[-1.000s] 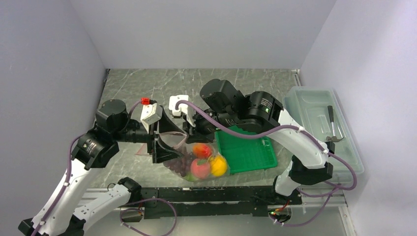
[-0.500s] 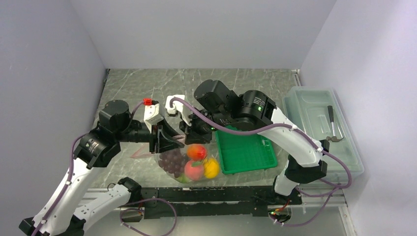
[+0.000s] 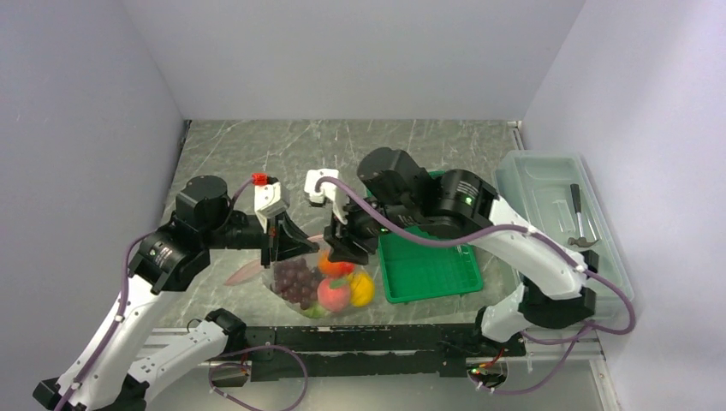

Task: Place the food in the zip-top bag and seal the zipper
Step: Zip the zipper food storage bag.

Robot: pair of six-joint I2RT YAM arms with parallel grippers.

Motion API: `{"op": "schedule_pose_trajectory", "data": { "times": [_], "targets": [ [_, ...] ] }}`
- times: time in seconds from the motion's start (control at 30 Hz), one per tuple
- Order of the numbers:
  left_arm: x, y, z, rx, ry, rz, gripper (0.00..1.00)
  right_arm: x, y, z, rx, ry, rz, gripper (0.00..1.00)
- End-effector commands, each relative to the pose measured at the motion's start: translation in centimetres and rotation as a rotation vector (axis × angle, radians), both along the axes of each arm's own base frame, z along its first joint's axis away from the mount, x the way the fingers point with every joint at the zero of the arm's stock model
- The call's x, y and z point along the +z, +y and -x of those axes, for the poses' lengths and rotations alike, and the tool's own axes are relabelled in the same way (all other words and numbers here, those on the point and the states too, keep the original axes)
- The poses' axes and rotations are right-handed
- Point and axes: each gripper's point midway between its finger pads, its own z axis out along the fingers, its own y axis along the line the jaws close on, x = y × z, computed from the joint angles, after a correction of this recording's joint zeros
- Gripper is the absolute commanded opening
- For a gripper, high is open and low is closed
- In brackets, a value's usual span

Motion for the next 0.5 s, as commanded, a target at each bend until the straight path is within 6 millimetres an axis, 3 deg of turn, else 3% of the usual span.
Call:
{"op": "schedule_pose_trajectory", "data": {
  "times": [0.0,0.13,0.3,0.47],
  "targets": [
    [3.5,0.2,0.3,-0.003,-0.121,0.069,0.00,4.9,-1.3,0.5,0.000,-0.095,-0.231,0.58],
    [4.4,0.4,0.8,-0.010,-0.130,0.088,0.00,4.7,-2.0,0.9,0.012,-0.126,-0.301,0.71],
    [5.1,0.4,1.7,-0.045,-0.132,0.105,0.00,3.7,-2.5,0.9,0.006,-0.164,-0.356,0.74],
    [5.7,0.4,2.3,-0.072,-0.144,0.119,0.00,4.4,-2.2,1.2,0.033,-0.193,-0.442,0.76]
  ]
}}
